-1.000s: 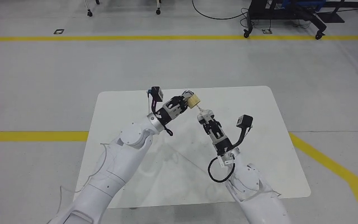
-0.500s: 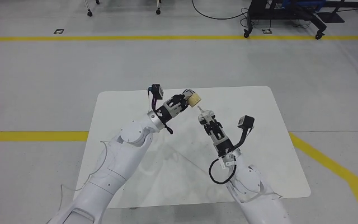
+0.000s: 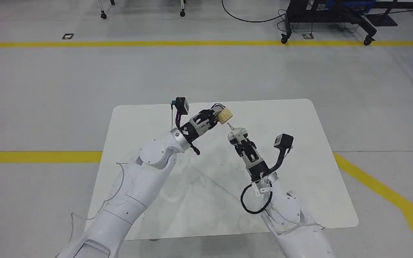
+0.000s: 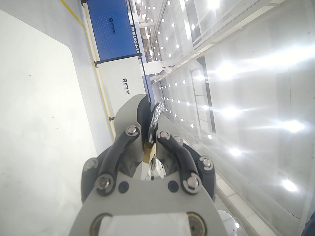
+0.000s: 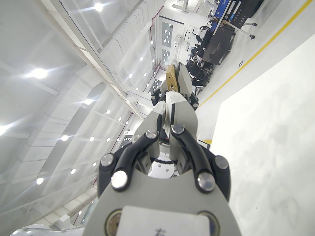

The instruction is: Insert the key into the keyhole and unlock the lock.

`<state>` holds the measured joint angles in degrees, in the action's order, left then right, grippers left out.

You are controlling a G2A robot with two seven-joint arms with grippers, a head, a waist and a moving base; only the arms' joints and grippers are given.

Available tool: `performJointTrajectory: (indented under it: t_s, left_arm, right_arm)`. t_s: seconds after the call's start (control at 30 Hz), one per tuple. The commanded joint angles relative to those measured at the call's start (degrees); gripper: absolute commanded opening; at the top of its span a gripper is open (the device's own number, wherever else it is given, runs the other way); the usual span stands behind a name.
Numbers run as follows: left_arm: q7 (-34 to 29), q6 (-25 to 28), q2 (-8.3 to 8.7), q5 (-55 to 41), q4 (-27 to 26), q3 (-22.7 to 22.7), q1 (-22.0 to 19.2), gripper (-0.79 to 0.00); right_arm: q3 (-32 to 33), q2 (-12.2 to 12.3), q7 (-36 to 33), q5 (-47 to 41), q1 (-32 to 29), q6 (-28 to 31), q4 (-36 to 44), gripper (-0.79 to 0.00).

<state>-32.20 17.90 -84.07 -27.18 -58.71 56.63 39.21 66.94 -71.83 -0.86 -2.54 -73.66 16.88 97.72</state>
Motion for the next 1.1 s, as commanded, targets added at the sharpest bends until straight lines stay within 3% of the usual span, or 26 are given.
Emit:
performJointTrajectory:
  t_s: [0.0,0.53,1.07]
  left_arm:
    - [0.0,0.0,-0.07,0.4,0.0,0.0,0.0,-0.785]
    - [0.9,0.0,-0.41,5.4,-0.6,0.1,0.1,-0.785]
    - [0.1,-0.5,-0.91,4.2,-0.7,1.2,0.4,-0.785]
  right_arm:
    - [0.1,-0.1,0.0,0.1,0.1,-0.2,-0.1,-0.785]
    - [0.7,-0.8,0.0,1.9,-0.2,-1.3,0.0,-0.785]
    - [1.5,-1.5,-0.1,2.2,-0.1,-1.5,-0.2,-0.785]
